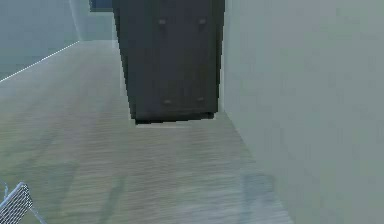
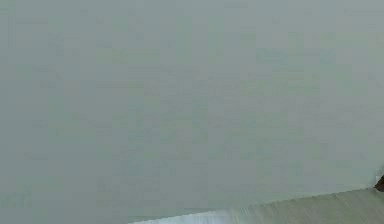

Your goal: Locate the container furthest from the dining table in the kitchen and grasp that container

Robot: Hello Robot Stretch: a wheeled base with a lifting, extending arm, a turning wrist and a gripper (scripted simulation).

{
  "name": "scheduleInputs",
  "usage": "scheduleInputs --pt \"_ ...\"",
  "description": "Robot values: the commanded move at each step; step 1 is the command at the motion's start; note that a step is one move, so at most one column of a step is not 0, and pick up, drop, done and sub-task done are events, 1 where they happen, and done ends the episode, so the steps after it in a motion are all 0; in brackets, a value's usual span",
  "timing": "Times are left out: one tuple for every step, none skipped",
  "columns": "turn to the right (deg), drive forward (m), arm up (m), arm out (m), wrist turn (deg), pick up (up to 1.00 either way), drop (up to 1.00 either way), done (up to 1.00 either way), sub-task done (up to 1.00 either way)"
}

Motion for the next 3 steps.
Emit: scheduleInputs --pt "-6.0 0.0 0.0 0.0 0.0 0.0 0.0 0.0 0.0" --pt "0.0 0.9 0.0 0.0 0.0 0.0 0.0 0.0 0.0" --pt "-45.0 0.0 0.0 0.0 0.0 0.0 0.0 0.0 0.0"
